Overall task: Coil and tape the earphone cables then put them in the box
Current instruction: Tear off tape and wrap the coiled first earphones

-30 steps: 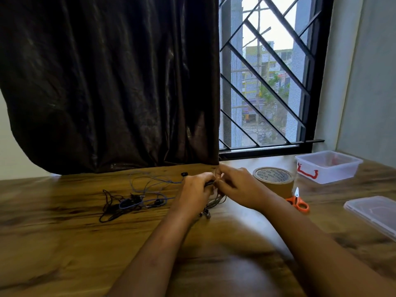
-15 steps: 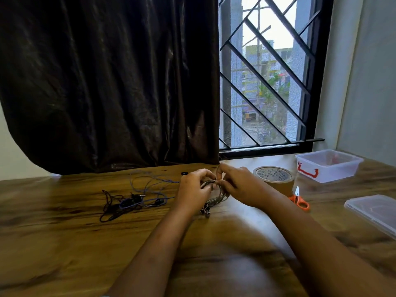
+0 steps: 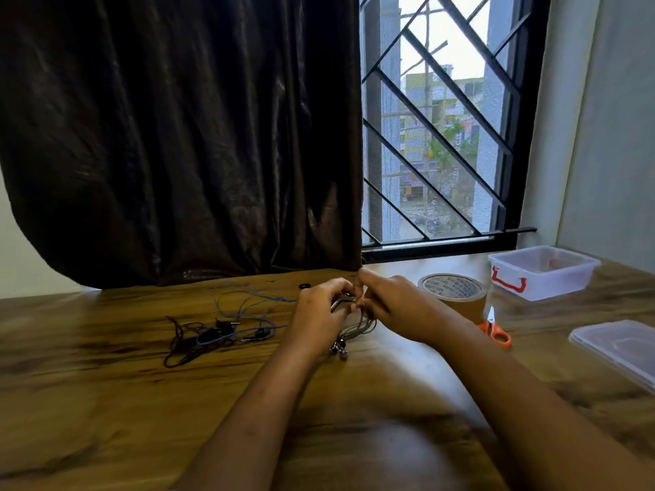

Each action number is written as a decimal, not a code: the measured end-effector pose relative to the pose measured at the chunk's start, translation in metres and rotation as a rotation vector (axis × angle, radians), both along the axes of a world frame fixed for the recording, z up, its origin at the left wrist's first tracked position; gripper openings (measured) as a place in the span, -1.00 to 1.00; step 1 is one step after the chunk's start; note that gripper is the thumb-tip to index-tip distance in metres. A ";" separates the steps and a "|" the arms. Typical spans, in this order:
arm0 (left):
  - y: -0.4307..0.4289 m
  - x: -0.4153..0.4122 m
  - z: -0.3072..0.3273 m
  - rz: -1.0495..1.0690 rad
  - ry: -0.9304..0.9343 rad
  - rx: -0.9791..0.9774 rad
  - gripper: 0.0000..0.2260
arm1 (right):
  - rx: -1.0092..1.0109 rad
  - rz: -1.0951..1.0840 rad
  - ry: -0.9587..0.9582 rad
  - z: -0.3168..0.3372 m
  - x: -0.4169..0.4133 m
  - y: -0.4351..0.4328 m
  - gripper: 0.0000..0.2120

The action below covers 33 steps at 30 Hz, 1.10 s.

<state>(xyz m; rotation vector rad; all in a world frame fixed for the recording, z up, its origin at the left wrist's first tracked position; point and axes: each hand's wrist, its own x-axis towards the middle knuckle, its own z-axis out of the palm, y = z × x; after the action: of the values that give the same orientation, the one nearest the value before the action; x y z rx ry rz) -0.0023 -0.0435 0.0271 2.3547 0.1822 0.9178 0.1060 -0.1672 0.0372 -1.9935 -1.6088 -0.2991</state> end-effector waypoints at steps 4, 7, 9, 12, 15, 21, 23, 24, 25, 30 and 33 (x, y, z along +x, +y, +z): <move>-0.001 0.000 0.001 -0.015 -0.055 -0.019 -0.84 | 0.025 0.005 0.011 0.001 0.000 0.000 -0.95; -0.002 0.000 0.000 -0.029 -0.150 -0.089 -0.82 | 0.058 0.011 0.019 0.001 0.000 0.000 -0.93; -0.002 0.001 -0.001 -0.037 -0.197 -0.124 -0.80 | 0.068 0.017 0.034 0.001 0.000 0.001 -0.91; -0.003 0.000 0.000 -0.041 -0.218 -0.123 -0.79 | 0.066 0.010 0.056 0.000 0.001 0.002 -0.92; -0.004 -0.001 -0.001 -0.043 -0.218 -0.105 -0.79 | 0.055 -0.007 0.079 0.001 0.001 0.002 -0.92; -0.007 -0.005 0.005 -0.052 -0.259 -0.003 -0.83 | 0.142 0.066 0.346 0.002 -0.002 0.001 -0.93; -0.007 -0.004 0.006 -0.042 -0.262 0.030 -0.84 | 0.178 0.069 0.473 0.001 0.000 0.002 -0.87; -0.007 -0.004 0.006 -0.036 -0.259 0.044 -0.85 | 0.184 0.076 0.525 0.001 0.001 0.002 -0.85; -0.007 -0.004 0.006 -0.030 -0.254 0.055 -0.85 | 0.184 0.083 0.564 0.001 0.002 0.002 -0.84; -0.005 -0.007 0.003 0.043 -0.198 0.159 -0.86 | 0.168 0.098 0.680 0.000 0.002 0.005 -0.89; -0.004 -0.006 0.001 0.069 -0.188 0.220 -0.84 | 0.164 0.099 0.710 0.002 0.001 0.005 -0.92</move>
<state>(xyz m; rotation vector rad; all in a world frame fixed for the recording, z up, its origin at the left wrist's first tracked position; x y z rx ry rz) -0.0080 -0.0476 0.0284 2.4546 0.0908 1.2420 0.1068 -0.1619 0.0387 -1.6232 -1.1689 0.2843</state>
